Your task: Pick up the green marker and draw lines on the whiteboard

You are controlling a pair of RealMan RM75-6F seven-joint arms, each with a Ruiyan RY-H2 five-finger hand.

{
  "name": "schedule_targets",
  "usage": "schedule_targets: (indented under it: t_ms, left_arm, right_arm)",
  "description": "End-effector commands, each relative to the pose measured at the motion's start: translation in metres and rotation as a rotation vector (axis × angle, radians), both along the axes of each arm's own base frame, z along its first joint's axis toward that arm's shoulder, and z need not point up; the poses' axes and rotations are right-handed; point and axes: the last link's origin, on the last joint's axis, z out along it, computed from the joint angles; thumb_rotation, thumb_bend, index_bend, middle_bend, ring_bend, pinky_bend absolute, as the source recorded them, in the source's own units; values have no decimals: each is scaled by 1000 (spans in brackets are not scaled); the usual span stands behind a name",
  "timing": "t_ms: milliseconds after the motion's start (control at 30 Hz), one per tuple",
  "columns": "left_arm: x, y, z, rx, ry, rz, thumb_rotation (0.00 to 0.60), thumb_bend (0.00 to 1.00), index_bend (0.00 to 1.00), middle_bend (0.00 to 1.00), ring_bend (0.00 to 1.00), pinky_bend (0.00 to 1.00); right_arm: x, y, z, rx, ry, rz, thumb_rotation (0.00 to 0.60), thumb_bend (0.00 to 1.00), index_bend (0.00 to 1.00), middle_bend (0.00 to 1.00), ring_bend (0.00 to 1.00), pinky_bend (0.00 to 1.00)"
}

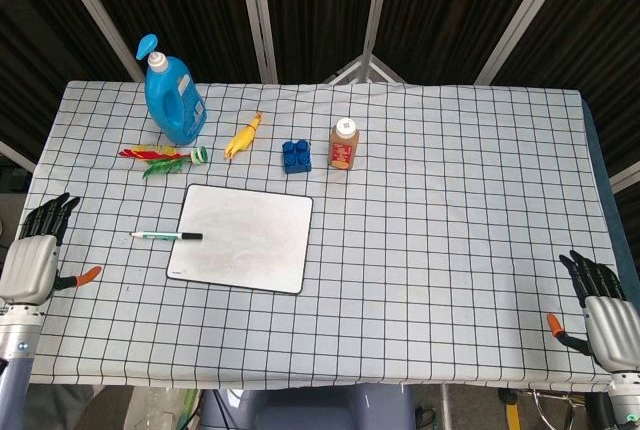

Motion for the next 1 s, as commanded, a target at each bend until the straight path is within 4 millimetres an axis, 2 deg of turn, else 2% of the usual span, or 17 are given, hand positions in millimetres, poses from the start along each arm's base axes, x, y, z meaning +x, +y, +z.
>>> schedule_targets:
  t_ms: [33,433,600,867,1000]
  left_arm:
    - [0,5,-1,-6,9,4,600,77,0,0,0,0]
    - [4,21,-3,-61,29,-85,600,75,5,0,0,0]
    - [7,37,-13,-102,85,-97,600,104,109,0,0,0]
    - [10,64,-48,-198,144,-64,600,247,317,3,0,0]
    - [11,74,-68,-237,179,-56,600,289,376,17,0,0]
  right_arm:
    - [0,0,0,1,-1,-2,600,354,0,0,0,0]
    - [1,1,0,0,-4,3,600,354,0,0,0,0]
    - [0,0,-1,2,-1,-5,600,354,0,0,0,0]
    - [-1,-1,0,-2,-9,-10,600,354,0,0,0,0]
    - [-1,-1,0,0,-11,-13,600,354,0,0,0,0]
